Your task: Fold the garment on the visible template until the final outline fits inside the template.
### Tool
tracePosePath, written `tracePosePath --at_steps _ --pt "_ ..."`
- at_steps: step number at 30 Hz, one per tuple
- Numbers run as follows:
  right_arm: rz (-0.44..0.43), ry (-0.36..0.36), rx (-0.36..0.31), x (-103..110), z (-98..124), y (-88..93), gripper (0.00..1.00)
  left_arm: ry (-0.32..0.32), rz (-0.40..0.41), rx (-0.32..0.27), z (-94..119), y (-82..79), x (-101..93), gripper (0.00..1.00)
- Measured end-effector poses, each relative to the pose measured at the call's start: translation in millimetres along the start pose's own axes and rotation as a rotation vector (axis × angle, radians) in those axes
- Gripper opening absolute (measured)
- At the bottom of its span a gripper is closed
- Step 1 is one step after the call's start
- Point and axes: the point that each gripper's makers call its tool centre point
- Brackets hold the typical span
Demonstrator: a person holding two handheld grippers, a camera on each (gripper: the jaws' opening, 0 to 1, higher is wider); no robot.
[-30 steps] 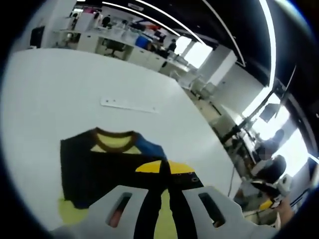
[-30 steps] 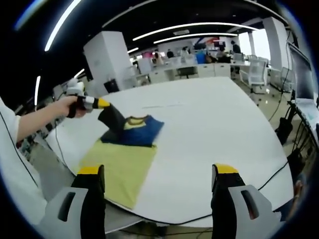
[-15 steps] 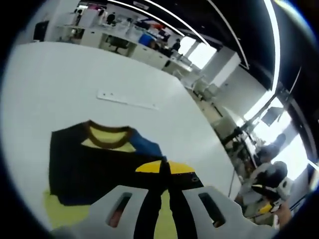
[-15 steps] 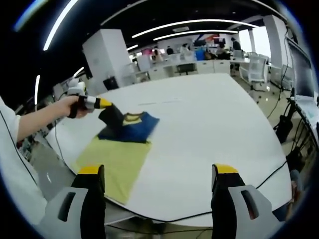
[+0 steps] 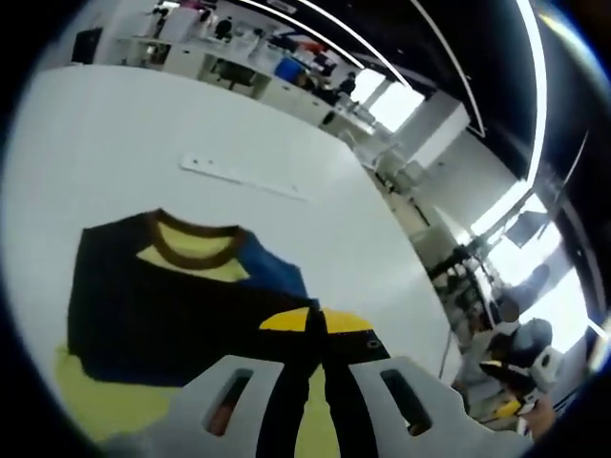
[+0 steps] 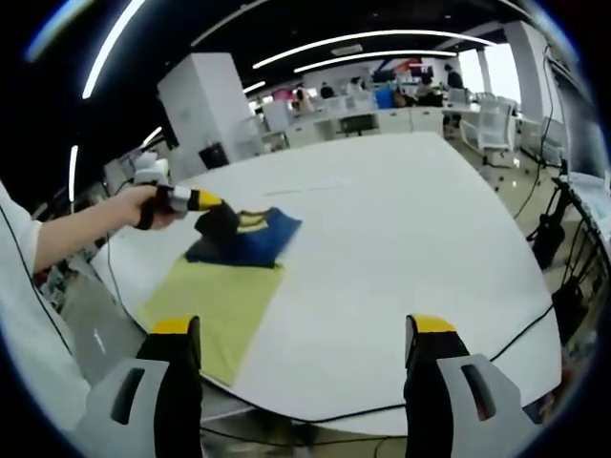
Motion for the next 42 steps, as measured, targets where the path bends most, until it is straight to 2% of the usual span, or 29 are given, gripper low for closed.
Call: tracePosePath --at_steps 7,24,34,42 --pt "-0.007 -0.006 0.011 -6.0 0.5 4.9 0.88 -0.002 0.006 0.012 -12.7 10.8 -4.7 0.00" --pt "-0.036 0.010 0.030 -29.5 0.5 16.3 0.87 -0.025 0.041 0.056 -49.9 37.8 -2.6 0.00" --pt "0.001 -0.037 0.035 -20.3 -7.5 19.3 0.91 -0.031 0.038 0.071 -70.0 49.7 -2.7 0.00" --pt "-0.003 -0.035 0.052 -23.1 -6.8 23.2 0.90 -0.041 0.052 0.078 -86.5 58.8 -0.7 0.00"
Point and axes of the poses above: the point that each gripper's makers call its tool centre point, and the gripper's own axes: z roughly backward along the fingers, x roughly to its left, y roughly out of its underside, and after that the axes turned 6 degrees about -x, right-handed
